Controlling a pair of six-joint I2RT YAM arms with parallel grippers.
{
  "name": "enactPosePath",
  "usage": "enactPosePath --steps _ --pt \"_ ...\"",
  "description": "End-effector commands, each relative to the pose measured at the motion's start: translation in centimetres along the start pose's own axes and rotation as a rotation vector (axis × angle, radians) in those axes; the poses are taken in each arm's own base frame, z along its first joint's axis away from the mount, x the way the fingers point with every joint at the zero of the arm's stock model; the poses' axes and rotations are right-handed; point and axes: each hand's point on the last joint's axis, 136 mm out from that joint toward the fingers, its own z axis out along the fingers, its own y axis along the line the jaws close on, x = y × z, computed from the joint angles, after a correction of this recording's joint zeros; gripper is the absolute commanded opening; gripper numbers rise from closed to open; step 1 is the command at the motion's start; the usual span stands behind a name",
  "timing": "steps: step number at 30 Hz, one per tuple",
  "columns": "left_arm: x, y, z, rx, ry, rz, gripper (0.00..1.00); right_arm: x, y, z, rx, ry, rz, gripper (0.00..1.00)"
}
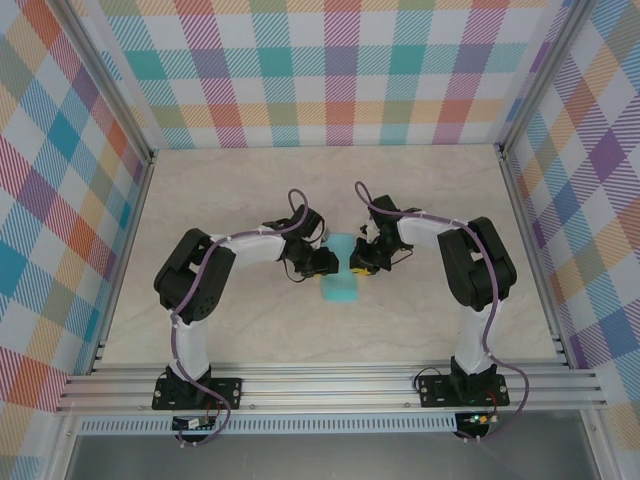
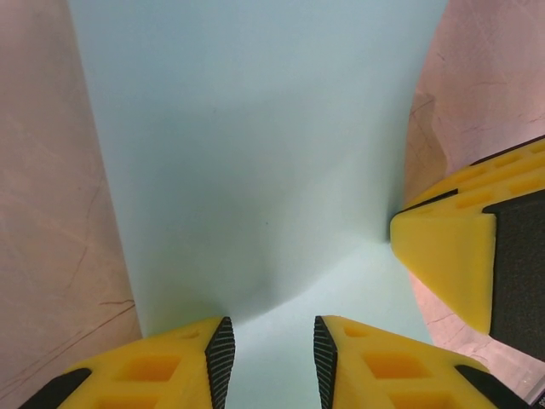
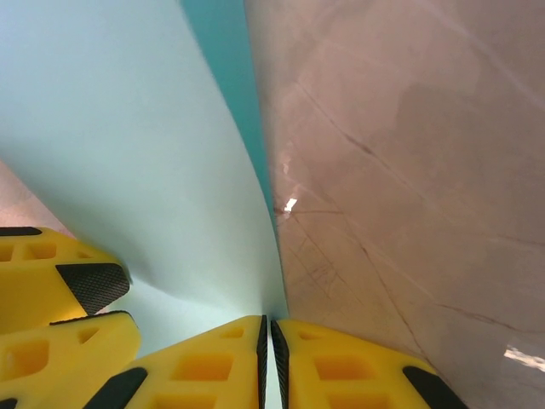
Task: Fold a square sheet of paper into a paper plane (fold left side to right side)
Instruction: First fold the square sheet of paper in half at the center of the table.
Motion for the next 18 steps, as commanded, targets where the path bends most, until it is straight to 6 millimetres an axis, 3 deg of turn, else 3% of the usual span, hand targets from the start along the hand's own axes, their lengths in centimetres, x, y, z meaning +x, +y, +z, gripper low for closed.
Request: enactPosePath --steps 1,12,18 --pt "1.6 2.7 -0.1 -0.063 0.041 -0.033 0.35 2.0 -4.2 2.1 0.152 0.077 0.046 0.13" --pt "1.3 3.8 -2.0 -0.051 0.005 -0.063 0.38 1.9 -4.1 2.1 0.149 0.078 0.046 0.13" --pt "0.0 1.9 -3.5 0.012 -0.037 -0.042 0.38 1.8 -3.6 2.1 0.128 0.073 0.043 0.13"
